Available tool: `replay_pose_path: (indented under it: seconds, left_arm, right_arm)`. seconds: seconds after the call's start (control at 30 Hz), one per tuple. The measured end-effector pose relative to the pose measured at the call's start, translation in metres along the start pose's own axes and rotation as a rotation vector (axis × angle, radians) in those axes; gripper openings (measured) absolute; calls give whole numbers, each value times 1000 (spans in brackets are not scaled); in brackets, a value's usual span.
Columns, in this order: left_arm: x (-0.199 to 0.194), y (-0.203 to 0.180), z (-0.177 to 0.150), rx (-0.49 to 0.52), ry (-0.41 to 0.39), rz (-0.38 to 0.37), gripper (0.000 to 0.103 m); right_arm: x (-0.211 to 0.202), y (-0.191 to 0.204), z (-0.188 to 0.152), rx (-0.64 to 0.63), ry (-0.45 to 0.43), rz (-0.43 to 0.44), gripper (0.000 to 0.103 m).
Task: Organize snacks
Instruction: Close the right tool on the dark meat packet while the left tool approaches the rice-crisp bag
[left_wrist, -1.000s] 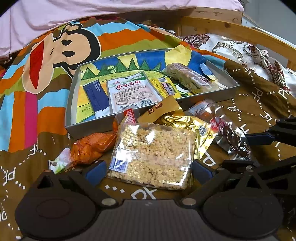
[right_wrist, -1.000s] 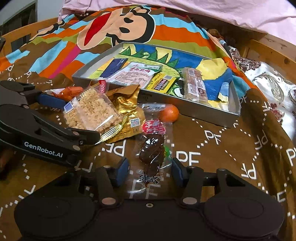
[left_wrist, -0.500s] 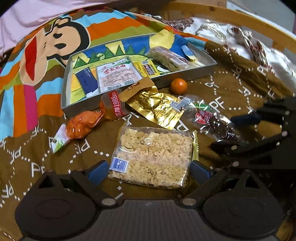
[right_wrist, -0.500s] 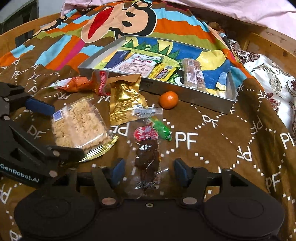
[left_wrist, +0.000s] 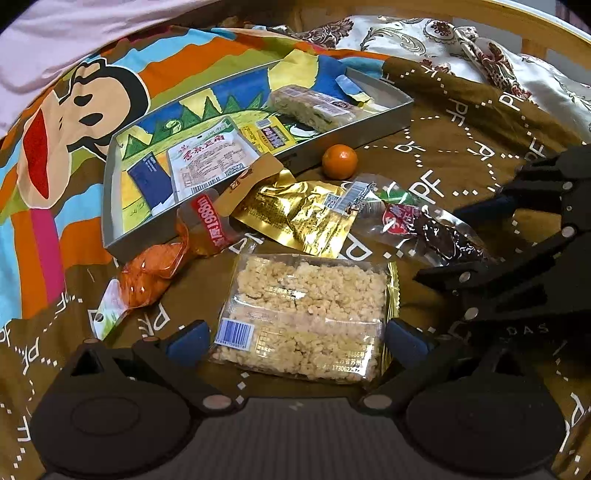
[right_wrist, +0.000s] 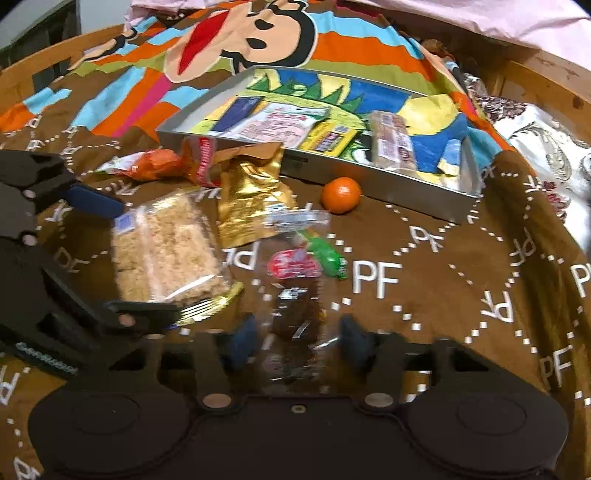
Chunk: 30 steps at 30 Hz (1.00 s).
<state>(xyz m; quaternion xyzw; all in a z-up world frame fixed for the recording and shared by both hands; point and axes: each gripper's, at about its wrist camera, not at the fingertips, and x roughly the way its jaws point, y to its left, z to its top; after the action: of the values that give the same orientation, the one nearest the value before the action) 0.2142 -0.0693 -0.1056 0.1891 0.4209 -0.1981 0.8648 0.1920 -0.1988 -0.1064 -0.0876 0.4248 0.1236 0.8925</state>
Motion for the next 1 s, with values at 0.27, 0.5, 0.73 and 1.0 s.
replay_pose_path:
  seconds: [0.27, 0.5, 0.73, 1.0]
  left_arm:
    - [-11, -3, -1, -24, -45, 22, 93]
    - [-16, -1, -2, -52, -59, 13, 56]
    - [-18, 6, -3, -73, -67, 91, 102]
    - [16, -5, 1, 110, -40, 110, 103]
  right_arm:
    - [-10, 19, -3, -139, -70, -130, 48]
    - [-20, 28, -7, -271, -139, -222, 49]
    - [-19, 27, -7, -234, -118, -206, 49]
    - [-16, 18, -2, -159, -105, -162, 49]
